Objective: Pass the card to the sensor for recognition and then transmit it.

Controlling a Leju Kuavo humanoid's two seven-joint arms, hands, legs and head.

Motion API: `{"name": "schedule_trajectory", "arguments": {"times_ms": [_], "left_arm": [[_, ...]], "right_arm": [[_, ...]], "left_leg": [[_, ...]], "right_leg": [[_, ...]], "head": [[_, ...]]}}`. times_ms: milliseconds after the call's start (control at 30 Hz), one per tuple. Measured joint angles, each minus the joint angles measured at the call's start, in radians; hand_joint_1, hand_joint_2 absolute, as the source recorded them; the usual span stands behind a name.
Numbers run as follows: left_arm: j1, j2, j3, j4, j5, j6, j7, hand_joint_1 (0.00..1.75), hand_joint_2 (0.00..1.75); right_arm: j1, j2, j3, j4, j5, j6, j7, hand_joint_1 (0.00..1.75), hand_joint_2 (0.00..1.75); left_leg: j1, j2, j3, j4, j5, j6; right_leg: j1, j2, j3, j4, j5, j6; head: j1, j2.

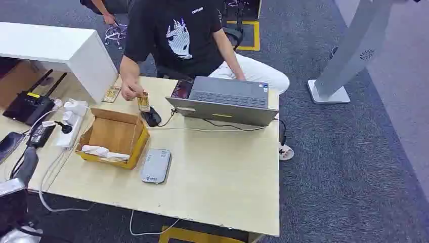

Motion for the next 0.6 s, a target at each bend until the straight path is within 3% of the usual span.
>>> {"name": "schedule_trajectory", "arguments": {"times_ms": [200, 433, 600], "left_arm": [[-0.212, 0.147, -0.054, 0.300, -0.167, -0.031, 0.177, 0.00, 1.75], [-0.370, 0.229, -0.106, 0.566, -0.250, -0.017, 0.226, 0.00, 1.75], [-0.447, 0.242, -0.157, 0.687, -0.312, 0.010, 0.239, 0.00, 1.75]], "right_arm": [[-0.003, 0.000, -0.001, 0.001, 0.053, 0.019, 0.020, 0.00, 1.75], [-0.006, 0.000, 0.001, 0.001, 0.103, 0.044, 0.006, 0.00, 1.75], [-0.010, 0.000, 0.005, 0.001, 0.126, 0.055, 0.003, 0.00, 1.75]], "left_leg": [[0.001, 0.001, 0.000, 0.000, 0.002, -0.002], [0.000, 0.002, 0.000, 0.000, 0.002, -0.002], [0.000, 0.002, -0.001, 0.000, 0.002, -0.002]], "right_leg": [[0.000, 0.001, 0.000, 0.001, 0.001, -0.002], [0.000, 0.002, -0.001, 0.001, 0.001, -0.002], [0.000, 0.002, -0.001, 0.001, 0.002, -0.002]], "head": [[0.000, 0.000], [-0.002, 0.000], [-0.001, 0.000]]}}
